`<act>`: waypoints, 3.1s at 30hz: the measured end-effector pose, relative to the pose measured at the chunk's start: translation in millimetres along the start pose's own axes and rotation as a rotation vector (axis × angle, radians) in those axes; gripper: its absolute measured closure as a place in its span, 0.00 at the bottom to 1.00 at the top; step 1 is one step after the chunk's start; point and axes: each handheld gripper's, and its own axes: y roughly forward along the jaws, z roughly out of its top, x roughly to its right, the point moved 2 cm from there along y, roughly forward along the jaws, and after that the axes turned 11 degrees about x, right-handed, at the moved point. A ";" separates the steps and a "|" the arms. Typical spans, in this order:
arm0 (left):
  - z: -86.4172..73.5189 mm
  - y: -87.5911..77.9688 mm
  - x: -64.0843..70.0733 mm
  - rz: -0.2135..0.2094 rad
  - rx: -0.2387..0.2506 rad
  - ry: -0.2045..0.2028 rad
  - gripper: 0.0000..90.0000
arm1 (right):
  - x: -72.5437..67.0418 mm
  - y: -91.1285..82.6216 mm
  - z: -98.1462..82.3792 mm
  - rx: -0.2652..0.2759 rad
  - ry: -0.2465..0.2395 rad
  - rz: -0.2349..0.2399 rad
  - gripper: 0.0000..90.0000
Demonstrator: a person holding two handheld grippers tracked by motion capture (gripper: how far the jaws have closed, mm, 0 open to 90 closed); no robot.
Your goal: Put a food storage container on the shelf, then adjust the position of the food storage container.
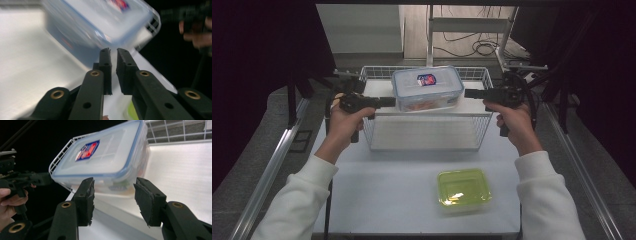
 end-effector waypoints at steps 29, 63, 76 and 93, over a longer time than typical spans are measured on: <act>-6.9 21.1 -13.0 0.015 0.014 -0.012 0.95 | 12.9 -11.9 -37.2 -0.011 -0.022 0.072 0.52; -138.6 -43.1 -9.2 0.042 -0.046 -0.002 0.35 | 28.8 -35.1 -153.4 -0.107 -0.123 0.068 0.49; -165.9 -42.5 -17.2 0.058 -0.102 -0.020 0.33 | 41.4 -39.7 -175.6 -0.140 -0.127 0.008 0.50; -185.6 -45.1 -16.9 0.107 -0.156 0.009 0.31 | 70.1 -81.7 -197.8 -0.211 -0.157 -0.164 0.98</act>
